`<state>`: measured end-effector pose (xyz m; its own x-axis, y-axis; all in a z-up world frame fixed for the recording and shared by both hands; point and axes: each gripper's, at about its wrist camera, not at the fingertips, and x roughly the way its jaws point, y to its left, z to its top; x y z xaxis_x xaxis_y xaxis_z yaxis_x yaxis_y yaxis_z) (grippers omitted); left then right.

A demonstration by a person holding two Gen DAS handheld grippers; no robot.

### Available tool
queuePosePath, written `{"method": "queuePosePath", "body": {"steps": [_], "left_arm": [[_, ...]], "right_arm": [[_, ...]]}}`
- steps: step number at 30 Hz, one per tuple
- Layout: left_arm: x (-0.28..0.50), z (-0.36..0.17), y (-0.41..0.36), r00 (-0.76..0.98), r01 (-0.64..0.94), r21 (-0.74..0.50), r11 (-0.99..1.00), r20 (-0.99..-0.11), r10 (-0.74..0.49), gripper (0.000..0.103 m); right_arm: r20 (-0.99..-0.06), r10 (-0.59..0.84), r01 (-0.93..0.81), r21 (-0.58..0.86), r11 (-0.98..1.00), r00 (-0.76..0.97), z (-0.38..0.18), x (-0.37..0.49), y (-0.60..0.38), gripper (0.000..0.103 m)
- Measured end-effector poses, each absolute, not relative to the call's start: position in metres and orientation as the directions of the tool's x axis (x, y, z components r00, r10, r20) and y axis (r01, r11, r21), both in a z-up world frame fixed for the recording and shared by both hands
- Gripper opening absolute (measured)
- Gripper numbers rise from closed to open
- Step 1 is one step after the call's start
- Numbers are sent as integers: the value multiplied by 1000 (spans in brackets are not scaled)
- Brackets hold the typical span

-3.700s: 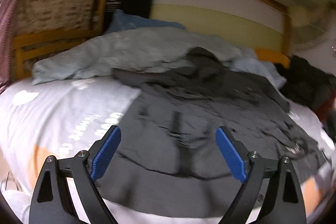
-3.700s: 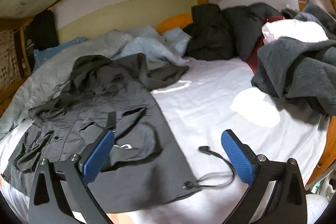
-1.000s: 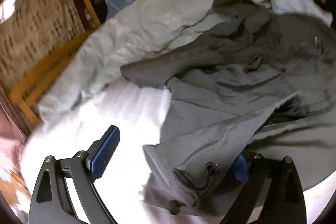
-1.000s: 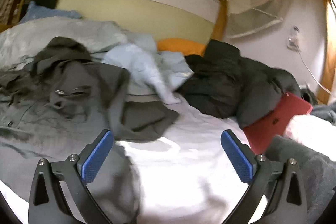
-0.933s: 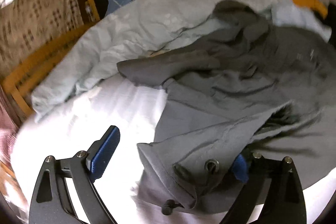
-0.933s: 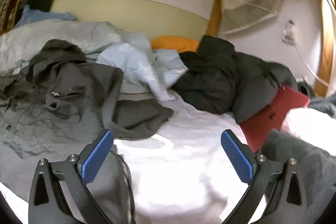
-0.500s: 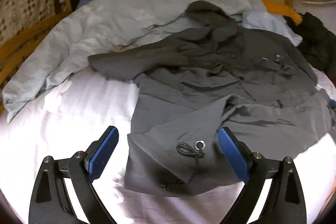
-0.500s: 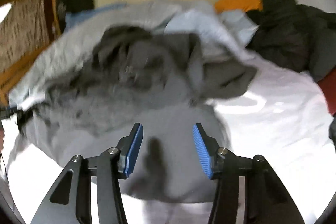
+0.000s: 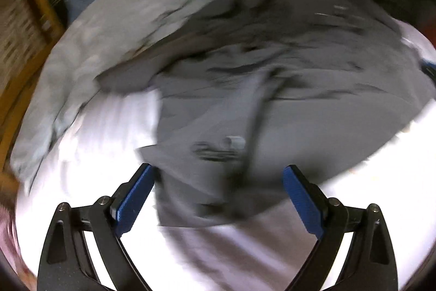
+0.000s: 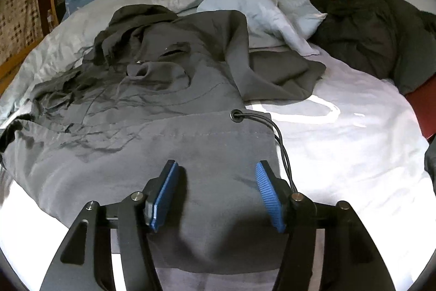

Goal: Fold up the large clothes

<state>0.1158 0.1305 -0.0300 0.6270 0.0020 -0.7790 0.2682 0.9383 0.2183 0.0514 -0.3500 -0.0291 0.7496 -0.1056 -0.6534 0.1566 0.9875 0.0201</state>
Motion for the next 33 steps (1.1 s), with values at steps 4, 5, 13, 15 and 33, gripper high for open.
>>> {"method": "queuePosePath", "body": {"steps": [4,5,13,15,33], "left_arm": [[127,-23,172,701,-23,286,958,-678,219,95],[126,-16,180,739,-113,311,944,-609,289,95],[130,-2,206,749,-123,109,986,-642,164,95],[139,-11,208,698,-41,-25,999,-716,10,95],[99,13,161,717,263,-25,964,-664,-213,70]], "right_arm": [[-660,-116,158,4,987,742,-30,54,-347,62],[-664,-112,158,9,987,740,-30,54,-348,62],[-667,-119,157,-3,988,736,-31,56,-347,63],[-668,-121,159,-4,987,734,-31,56,-346,63],[-668,-120,154,-7,988,735,-31,56,-348,64]]}}
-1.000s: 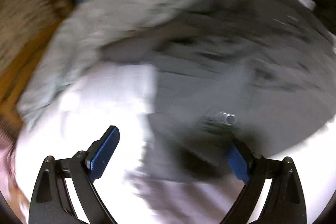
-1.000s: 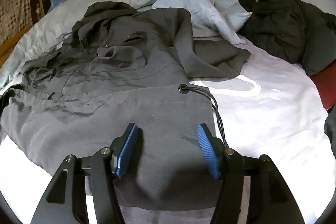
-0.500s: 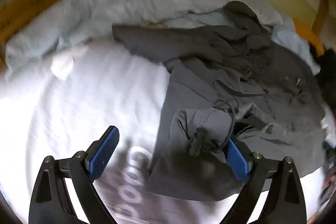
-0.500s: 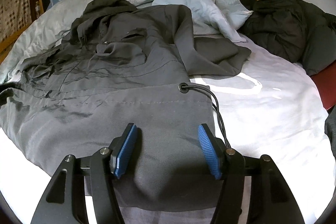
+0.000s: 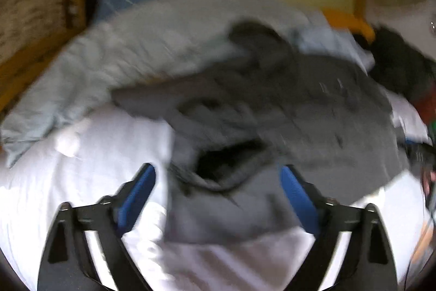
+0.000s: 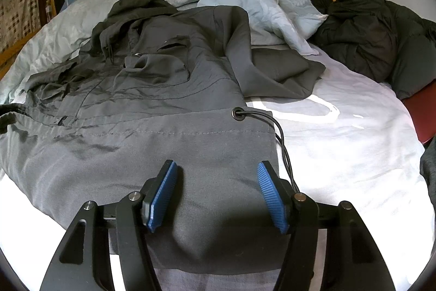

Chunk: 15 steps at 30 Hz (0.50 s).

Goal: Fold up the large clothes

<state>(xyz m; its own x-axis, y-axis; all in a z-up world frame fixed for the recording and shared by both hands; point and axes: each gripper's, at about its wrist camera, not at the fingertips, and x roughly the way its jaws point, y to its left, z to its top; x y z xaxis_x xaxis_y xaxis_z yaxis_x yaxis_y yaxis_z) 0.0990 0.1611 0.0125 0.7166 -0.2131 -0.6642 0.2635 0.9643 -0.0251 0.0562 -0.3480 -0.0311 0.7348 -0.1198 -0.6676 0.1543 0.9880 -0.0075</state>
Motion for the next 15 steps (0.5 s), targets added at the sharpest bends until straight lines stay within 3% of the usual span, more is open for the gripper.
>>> {"method": "queuePosePath", "body": {"steps": [5,11,15], "left_arm": [[115,-24,144,614,288,-22,957,-763,-203,52],[145,-33,163,684,123,-38,992,-721,-112,44],[159,-41,173,702,50,-29,998,-710,-56,44]], "right_arm": [[-668,-121,154,-9,988,735,-32,57,-349,64],[-671,-120,153,-9,988,732,-32,58,-348,64],[-671,-118,153,-6,988,732,-32,57,-348,65]]}}
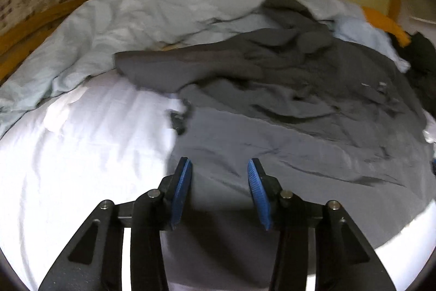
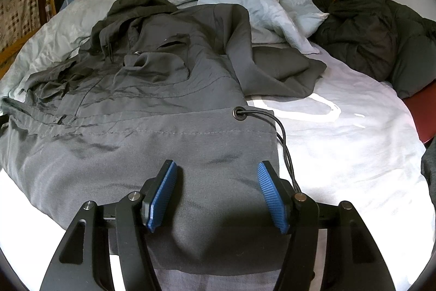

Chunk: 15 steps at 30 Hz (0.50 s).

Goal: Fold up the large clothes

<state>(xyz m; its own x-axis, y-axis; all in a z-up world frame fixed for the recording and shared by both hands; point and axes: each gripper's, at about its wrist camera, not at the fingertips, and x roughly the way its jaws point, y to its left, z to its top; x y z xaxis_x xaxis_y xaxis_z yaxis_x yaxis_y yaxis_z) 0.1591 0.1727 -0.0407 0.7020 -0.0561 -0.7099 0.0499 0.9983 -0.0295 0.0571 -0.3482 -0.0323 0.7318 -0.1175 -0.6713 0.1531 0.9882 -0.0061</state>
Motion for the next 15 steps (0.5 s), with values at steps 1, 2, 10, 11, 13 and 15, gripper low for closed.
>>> {"method": "queuePosePath", "body": {"steps": [1,2,10,11,13,15], "left_arm": [[162,-45,175,691,26,-15,1000,-722,-29,44],[165,-51,178,674,14,-12,1000,-739,-18,44],[167,-61,194,625,-67,-34,997,-781,15,64],[164,-60,196,633,-72,-47,996,-774,9,65],[162,-56,197,649,-72,-53,996,-761,7,68],[162,-55,199,654,-81,-39,996,-756,24,77]], "right_arm": [[-673,-113,152,-1,988,731,-33,57,-349,65],[-674,-108,151,5,989,731,-33,57,-350,65],[-647,-134,202,32,979,751,-28,55,-357,65],[-631,-140,214,43,976,763,-25,52,-360,65],[-600,-124,213,80,974,791,-19,46,-366,67],[-591,-116,207,89,974,798,-16,47,-371,79]]}}
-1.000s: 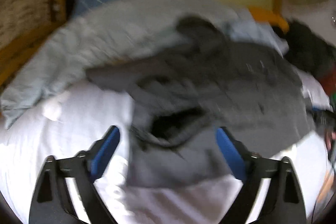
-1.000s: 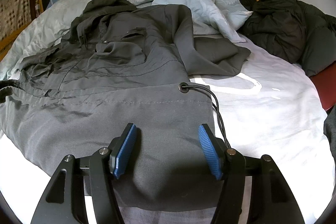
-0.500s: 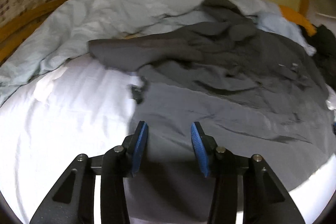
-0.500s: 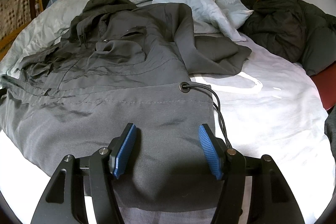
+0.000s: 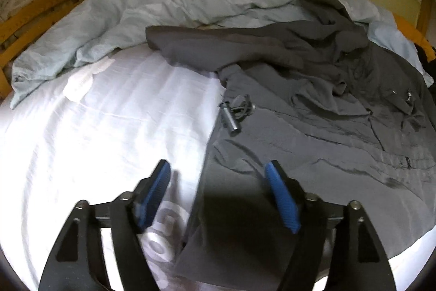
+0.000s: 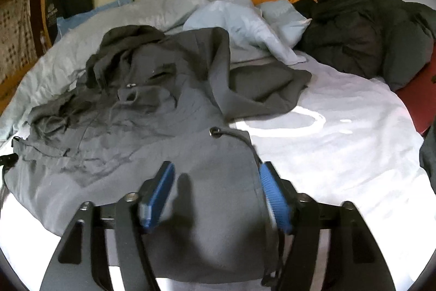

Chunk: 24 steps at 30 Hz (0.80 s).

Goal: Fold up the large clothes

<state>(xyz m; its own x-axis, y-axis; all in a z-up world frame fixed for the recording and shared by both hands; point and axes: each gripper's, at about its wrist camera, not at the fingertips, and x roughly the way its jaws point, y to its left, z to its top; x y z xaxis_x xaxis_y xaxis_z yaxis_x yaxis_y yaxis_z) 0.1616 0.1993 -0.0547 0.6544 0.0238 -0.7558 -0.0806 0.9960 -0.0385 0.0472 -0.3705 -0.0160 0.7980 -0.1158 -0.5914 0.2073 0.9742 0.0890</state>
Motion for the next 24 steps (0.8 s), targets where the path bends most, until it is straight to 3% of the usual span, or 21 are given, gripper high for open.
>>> {"method": "queuePosePath", "body": {"steps": [4,6,7,10,11,14,15,17,18,20,21,23,24], "left_arm": [[167,-66,203,623,-83,-70,994,-783,-3,78],[167,-71,205,636,-107,-87,990,-772,1,78],[166,-74,205,641,-128,-82,988,-768,19,78],[162,-71,193,650,-144,11,990,-753,102,75],[159,-70,189,654,-159,43,986,-744,137,75],[151,-67,197,645,-299,98,949,-712,277,60],[149,-67,208,643,-323,35,946,-725,246,61],[150,-70,222,641,-314,-62,947,-750,164,61],[150,-71,225,638,-313,-75,947,-755,151,62],[151,-71,221,635,-312,-50,949,-753,169,62],[152,-70,216,632,-311,-17,950,-750,194,62],[154,-69,204,628,-302,55,952,-740,242,62],[154,-70,200,629,-294,74,953,-735,251,62]], "right_arm": [[-615,-83,184,103,978,784,-19,60,-374,82],[-648,-23,126,113,985,761,-24,70,-372,59],[-668,-25,119,95,988,744,-28,77,-370,29],[-656,-77,147,52,988,751,-25,81,-368,10],[-628,-90,149,43,988,773,-20,78,-366,9],[-553,-161,145,-74,987,818,-5,71,-351,9],[-550,-179,143,-110,984,816,-5,73,-346,9],[-613,-171,132,-109,985,771,-17,83,-348,14],[-676,-150,134,-77,988,721,-30,91,-354,18],[-701,-112,143,-14,990,704,-33,93,-364,22],[-691,-104,150,6,989,715,-31,90,-367,27],[-693,-140,187,-7,982,708,-32,86,-369,55],[-697,-175,216,-30,976,695,-33,85,-369,58]]}}
